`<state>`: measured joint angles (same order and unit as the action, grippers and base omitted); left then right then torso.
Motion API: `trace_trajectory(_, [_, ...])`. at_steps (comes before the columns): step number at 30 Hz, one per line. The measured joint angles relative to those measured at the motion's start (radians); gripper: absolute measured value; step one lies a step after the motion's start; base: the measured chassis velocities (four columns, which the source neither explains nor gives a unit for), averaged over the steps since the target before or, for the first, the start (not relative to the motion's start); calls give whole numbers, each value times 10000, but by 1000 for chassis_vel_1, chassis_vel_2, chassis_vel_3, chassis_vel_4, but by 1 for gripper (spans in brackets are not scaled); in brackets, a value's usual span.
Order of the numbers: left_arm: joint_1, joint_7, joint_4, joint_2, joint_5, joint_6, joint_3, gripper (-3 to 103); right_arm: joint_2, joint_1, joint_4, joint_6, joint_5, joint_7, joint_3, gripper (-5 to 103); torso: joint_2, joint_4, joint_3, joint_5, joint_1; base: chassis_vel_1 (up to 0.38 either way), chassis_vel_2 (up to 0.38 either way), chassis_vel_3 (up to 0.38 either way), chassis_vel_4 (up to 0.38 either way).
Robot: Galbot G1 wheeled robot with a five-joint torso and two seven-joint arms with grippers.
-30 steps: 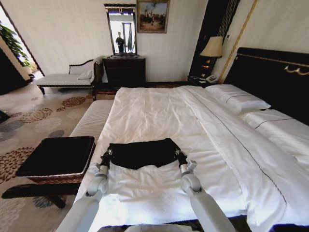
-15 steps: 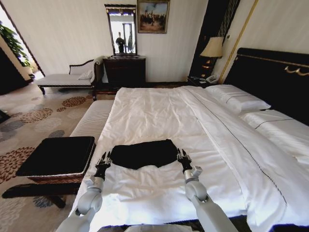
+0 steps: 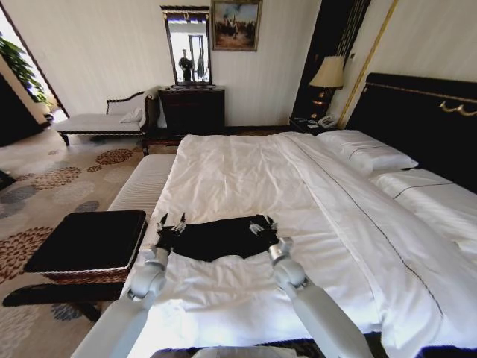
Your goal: Fold the clothes on the bed and place them into the basket.
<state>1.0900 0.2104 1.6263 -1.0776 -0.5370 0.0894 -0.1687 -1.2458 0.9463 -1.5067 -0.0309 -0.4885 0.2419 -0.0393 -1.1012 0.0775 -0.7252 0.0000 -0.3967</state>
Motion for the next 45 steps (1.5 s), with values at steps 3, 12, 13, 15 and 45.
trace_trajectory(3, [-395, -46, -822, -275, 257, 159, 320, 100, -366, -344, 921, -273, 299, -103, -320, 100, -1, 2, 2, -2, 3, 0, 0, 0, 0])
trace_trajectory(12, [232, -253, -1383, -472, 885, 641, 154, 100, -292, 206, 1399, -571, 607, -26, 166, 100, -4, 4, 5, -1, 6, 0, 0, 0, 0])
trace_trajectory(13, [232, -253, -1383, -472, 885, 641, 154, 100, -292, 206, 1399, -571, 607, -26, 166, 100, -4, 4, 5, -1, 6, 0, 0, 0, 0])
trace_trajectory(15, [568, -287, -1243, -373, 909, 739, -34, 100, -147, 431, 1198, -624, 620, 30, 349, 100, -5, 4, 6, 0, 9, 0, 0, 0, 0])
trace_trajectory(45, [7265, -340, 3743, -1169, 1295, 2212, -3590, 100, -386, 3725, -3024, 2107, -7167, 1588, 4126, 100, -6, 3, 6, -1, 8, 0, 0, 0, 0])
